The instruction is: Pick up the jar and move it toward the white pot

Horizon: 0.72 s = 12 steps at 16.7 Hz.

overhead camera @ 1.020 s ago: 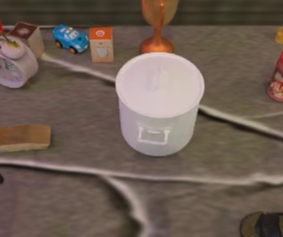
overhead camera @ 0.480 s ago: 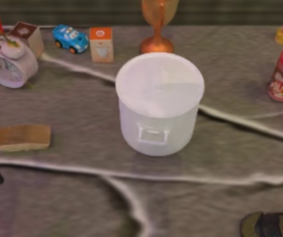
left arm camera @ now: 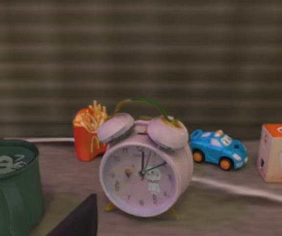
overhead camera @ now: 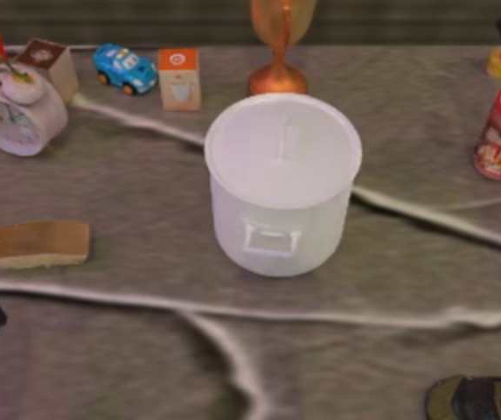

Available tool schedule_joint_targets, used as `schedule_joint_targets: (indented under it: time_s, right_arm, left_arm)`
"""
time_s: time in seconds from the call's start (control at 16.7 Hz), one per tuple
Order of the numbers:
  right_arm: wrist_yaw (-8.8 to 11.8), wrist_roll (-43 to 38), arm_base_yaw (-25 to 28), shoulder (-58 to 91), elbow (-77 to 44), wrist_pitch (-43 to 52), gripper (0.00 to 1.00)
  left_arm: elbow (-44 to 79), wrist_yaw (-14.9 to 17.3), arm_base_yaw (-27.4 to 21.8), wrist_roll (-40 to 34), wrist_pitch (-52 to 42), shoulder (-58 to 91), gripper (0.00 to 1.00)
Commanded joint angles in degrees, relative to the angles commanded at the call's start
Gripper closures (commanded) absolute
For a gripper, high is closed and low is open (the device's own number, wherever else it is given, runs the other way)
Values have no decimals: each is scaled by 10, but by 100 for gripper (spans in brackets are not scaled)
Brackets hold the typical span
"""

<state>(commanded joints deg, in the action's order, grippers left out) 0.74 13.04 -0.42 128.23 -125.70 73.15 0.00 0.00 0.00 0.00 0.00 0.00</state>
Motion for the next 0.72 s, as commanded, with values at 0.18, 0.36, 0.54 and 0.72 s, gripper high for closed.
schedule_joint_targets:
  time_s: [0.18,0.36,0.54,0.72]
  right_arm:
    - [2,12,0,113,-119,60,0]
    - [3,19,1,187,-200,98,0]
    - [3,22,1,213,-229,112,0]
    - [3,22,1,213,-229,112,0]
  left_arm:
    - [0,0,0,0,0,0,0]
    - [0,0,0,0,0,0,0]
    - [0,0,0,0,0,0,0]
    - [0,0,0,0,0,0,0]
